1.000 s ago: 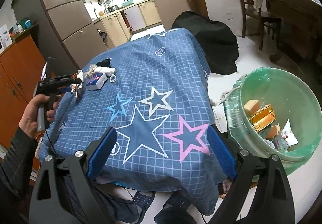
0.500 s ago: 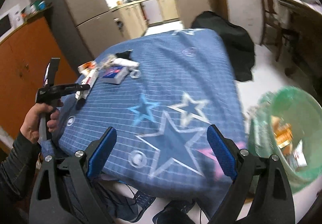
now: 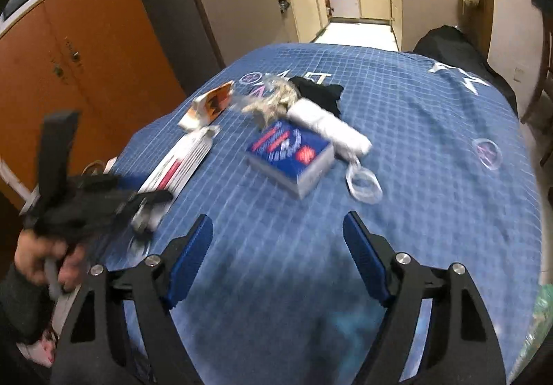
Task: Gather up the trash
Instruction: 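Hold the white medicine box in the left tool while the right tool grasps the blue card box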
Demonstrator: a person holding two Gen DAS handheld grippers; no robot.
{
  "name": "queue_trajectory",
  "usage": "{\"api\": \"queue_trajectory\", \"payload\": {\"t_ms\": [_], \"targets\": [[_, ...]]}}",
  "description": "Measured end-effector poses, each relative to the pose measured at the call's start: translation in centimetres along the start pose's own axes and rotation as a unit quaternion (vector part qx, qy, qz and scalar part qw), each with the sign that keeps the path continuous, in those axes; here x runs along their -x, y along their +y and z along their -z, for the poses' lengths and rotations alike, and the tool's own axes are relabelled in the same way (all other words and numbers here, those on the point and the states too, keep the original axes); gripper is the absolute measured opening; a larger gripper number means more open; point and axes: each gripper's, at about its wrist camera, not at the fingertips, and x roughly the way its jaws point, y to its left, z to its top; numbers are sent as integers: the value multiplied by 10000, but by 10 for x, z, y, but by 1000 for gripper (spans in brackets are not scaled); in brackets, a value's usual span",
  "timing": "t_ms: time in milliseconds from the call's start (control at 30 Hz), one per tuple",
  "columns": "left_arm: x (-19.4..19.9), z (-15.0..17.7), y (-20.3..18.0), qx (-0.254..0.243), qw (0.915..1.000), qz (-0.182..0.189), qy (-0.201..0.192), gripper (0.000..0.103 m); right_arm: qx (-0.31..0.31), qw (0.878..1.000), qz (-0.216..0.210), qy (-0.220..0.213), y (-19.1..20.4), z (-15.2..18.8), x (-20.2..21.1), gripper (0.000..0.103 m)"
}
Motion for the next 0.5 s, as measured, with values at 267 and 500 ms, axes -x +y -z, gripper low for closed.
{"api": "queue_trajectory", "payload": {"t_ms": [267,500], "targets": [[4,6,8,57,9999,91,-67,48,-205,9995,91,211,7,-25,-54,75],[13,8,20,135,9995,286,-75,49,290,9945,-1002,-4,26,-22,-21,75]]}}
